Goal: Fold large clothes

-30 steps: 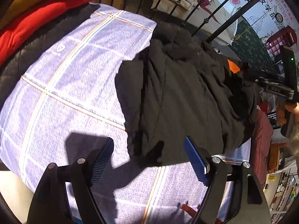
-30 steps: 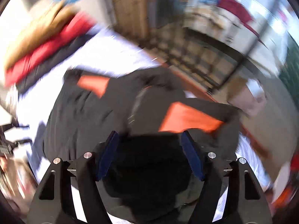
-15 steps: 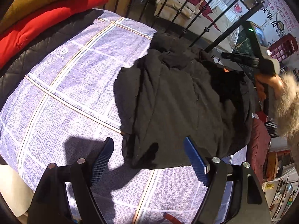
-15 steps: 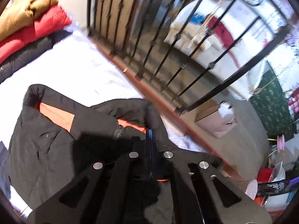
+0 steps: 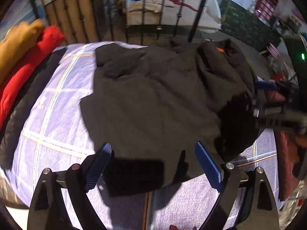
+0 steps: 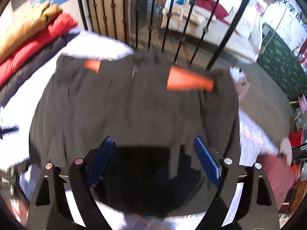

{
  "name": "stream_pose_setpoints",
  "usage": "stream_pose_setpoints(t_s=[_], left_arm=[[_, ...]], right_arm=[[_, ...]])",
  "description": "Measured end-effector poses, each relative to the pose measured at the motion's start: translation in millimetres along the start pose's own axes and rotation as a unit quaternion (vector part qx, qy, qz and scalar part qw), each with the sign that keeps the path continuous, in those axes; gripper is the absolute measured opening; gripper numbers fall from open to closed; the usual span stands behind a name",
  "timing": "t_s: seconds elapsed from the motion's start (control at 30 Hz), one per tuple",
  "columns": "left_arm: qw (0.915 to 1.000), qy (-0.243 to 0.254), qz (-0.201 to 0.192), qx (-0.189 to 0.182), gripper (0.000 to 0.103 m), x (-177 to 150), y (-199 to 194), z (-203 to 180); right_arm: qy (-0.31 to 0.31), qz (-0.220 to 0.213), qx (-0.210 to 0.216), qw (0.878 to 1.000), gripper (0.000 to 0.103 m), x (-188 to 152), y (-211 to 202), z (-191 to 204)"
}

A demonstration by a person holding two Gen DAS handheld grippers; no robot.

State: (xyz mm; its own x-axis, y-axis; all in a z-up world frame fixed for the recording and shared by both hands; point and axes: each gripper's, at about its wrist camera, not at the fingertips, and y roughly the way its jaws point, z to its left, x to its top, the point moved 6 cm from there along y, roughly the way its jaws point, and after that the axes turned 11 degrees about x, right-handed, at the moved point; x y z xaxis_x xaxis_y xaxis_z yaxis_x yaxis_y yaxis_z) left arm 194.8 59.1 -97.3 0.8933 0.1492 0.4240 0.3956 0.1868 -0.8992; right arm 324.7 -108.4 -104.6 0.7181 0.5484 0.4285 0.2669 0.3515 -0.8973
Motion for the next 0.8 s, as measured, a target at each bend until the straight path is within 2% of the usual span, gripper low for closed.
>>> stream_pose_setpoints(t_s=[0.1, 0.17, 0.2, 0.27, 0.33, 0.37, 0.47, 0.53, 0.6, 0.63, 0.7, 0.8], left_arm=[[0.9994, 0.031, -0.016, 0.004, 0.088, 19.5, 13.5, -18.2], [0.9994, 0.032, -0.005, 0.010, 0.090, 32.2, 34.2, -18.8], [0.9994, 0.023, 0.009, 0.024, 0.090, 37.0, 47.3, -13.9], [0.9972, -0.015, 0.045, 0.057, 0.091, 42.2, 78.8, 10.2], [0.9942, -0.065, 0.082, 0.022, 0.090, 42.7, 103.5, 28.9], [0.9927, -0.074, 0.094, 0.019, 0.085, 44.3, 110.8, 34.2], [0.9907, -0.074, 0.109, 0.033, 0.085, 51.4, 119.8, 33.3], [0.9874, -0.088, 0.128, 0.031, 0.088, 53.2, 129.9, 33.5], [0.9847, -0.091, 0.145, 0.035, 0.092, 56.0, 141.8, 33.1], [0.9833, -0.091, 0.153, 0.037, 0.096, 57.7, 146.4, 31.3], [0.9808, -0.092, 0.167, 0.039, 0.097, 62.4, 151.4, 29.2], [0.9783, -0.100, 0.178, 0.036, 0.097, 67.9, 156.0, 29.7]], right_arm=[[0.023, 0.022, 0.008, 0.999, 0.085, -24.3, 11.0, -12.0], [0.033, 0.026, 0.019, 0.999, 0.085, -24.2, 15.5, -18.3], [0.033, 0.026, 0.027, 0.999, 0.085, -20.7, 20.9, -21.9], [0.035, 0.028, 0.009, 0.999, 0.085, -14.9, 28.7, -34.3], [0.063, 0.036, 0.018, 0.997, 0.085, -8.1, 39.5, -59.5], [0.084, 0.045, 0.034, 0.995, 0.085, -6.9, 48.0, -71.2], [0.126, 0.042, 0.052, 0.990, 0.085, 2.9, 63.9, -94.9], [0.143, 0.058, 0.057, 0.986, 0.089, 6.3, 76.4, -101.9], [0.133, 0.084, 0.040, 0.987, 0.097, 9.1, 91.6, -100.7], [0.120, 0.093, 0.024, 0.988, 0.098, 12.1, 97.9, -97.7], [0.103, 0.105, -0.005, 0.989, 0.099, 16.2, 108.3, -93.8], [0.111, 0.111, -0.017, 0.987, 0.099, 17.2, 113.8, -94.7]])
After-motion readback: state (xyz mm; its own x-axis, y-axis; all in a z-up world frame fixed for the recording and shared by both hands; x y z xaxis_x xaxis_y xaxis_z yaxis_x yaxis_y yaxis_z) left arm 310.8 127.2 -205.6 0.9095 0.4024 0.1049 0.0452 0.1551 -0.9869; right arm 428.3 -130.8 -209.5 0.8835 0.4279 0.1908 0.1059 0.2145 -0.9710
